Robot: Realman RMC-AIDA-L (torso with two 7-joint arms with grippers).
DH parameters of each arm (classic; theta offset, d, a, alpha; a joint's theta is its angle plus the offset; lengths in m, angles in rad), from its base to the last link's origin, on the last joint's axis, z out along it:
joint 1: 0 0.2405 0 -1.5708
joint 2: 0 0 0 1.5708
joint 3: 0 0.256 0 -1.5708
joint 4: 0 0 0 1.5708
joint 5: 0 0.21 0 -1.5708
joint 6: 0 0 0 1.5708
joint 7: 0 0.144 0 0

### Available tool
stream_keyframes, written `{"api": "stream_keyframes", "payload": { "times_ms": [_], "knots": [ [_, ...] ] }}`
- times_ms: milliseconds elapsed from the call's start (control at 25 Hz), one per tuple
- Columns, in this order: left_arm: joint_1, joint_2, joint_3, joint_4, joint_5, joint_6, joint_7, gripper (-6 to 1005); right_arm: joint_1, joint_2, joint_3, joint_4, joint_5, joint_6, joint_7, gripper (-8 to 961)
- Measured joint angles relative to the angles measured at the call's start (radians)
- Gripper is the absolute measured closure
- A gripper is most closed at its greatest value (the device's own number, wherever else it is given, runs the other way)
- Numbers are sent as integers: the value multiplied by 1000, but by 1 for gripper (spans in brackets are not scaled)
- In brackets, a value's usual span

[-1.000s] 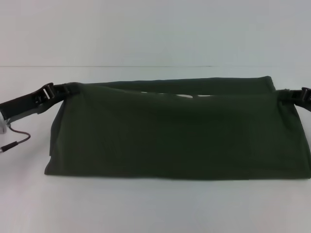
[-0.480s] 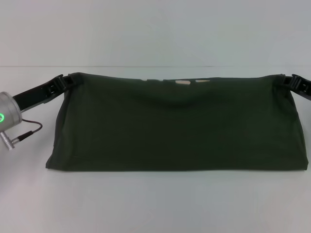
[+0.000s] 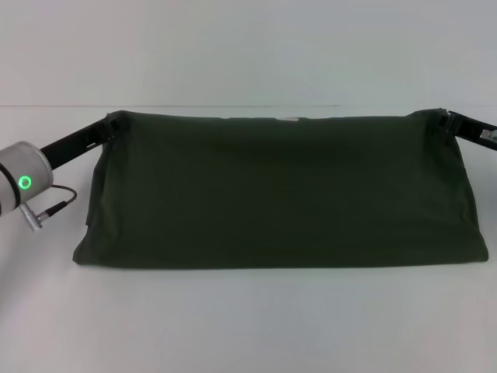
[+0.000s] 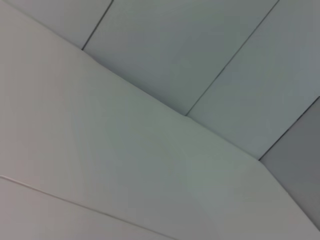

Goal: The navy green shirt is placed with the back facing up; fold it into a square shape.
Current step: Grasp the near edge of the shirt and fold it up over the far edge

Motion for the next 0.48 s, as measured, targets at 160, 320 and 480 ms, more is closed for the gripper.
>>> {"api": "stream_keyframes", "payload": {
  "times_ms": [160,320,480],
  "knots": [
    [-10,-10,0,-15,-23,-50,52,970,6,3,-3,21,42,29,-44,913],
    [-25,-12,0,-39,-46,-93,101,969,13,5,-7,44,87,56,-91,913],
    [-35,-20,0,-46,-68,-127,144,968,22,6,-37,62,128,95,-121,914]
  ]
}}
